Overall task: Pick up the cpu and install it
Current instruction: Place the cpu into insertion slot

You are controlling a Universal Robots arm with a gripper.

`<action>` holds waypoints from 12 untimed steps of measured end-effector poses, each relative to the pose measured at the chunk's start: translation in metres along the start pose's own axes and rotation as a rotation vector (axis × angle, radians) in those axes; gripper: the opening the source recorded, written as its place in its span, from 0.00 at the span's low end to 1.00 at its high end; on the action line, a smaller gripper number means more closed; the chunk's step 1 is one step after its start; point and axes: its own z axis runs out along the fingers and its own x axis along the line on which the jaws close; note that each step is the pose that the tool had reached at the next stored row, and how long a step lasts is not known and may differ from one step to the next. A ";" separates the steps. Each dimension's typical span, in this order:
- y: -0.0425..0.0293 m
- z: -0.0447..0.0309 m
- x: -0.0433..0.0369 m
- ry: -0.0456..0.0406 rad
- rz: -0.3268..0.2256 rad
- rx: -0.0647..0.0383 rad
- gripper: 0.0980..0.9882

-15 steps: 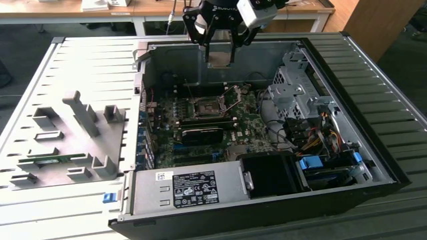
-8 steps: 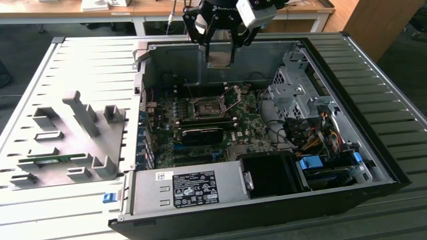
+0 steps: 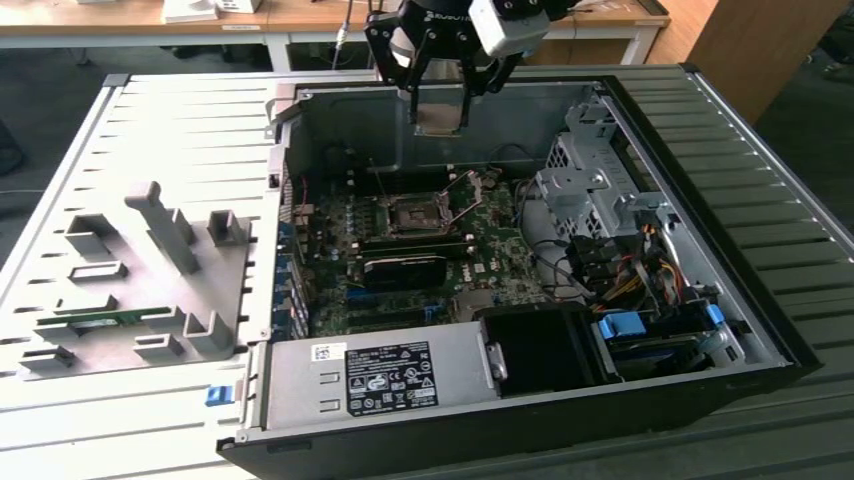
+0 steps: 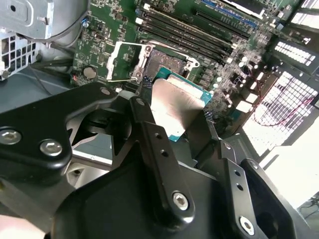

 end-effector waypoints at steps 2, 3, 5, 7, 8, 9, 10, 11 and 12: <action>0.0000 0.0000 0.0000 -0.0007 0.015 0.000 0.48; 0.0000 0.0000 0.0000 -0.0009 0.023 0.000 0.48; 0.0000 0.0000 0.0000 -0.0016 0.038 0.000 0.48; 0.0000 0.0000 0.0000 -0.0021 0.051 0.000 0.48; 0.0000 0.0000 0.0000 -0.0024 0.057 0.000 0.48; 0.0000 0.0000 0.0000 -0.0026 0.062 0.000 0.48; 0.0000 0.0000 0.0000 -0.0028 0.068 0.000 0.48; 0.0000 0.0000 0.0000 -0.0031 0.074 0.000 0.48; 0.0000 0.0000 0.0000 -0.0033 0.080 0.000 0.48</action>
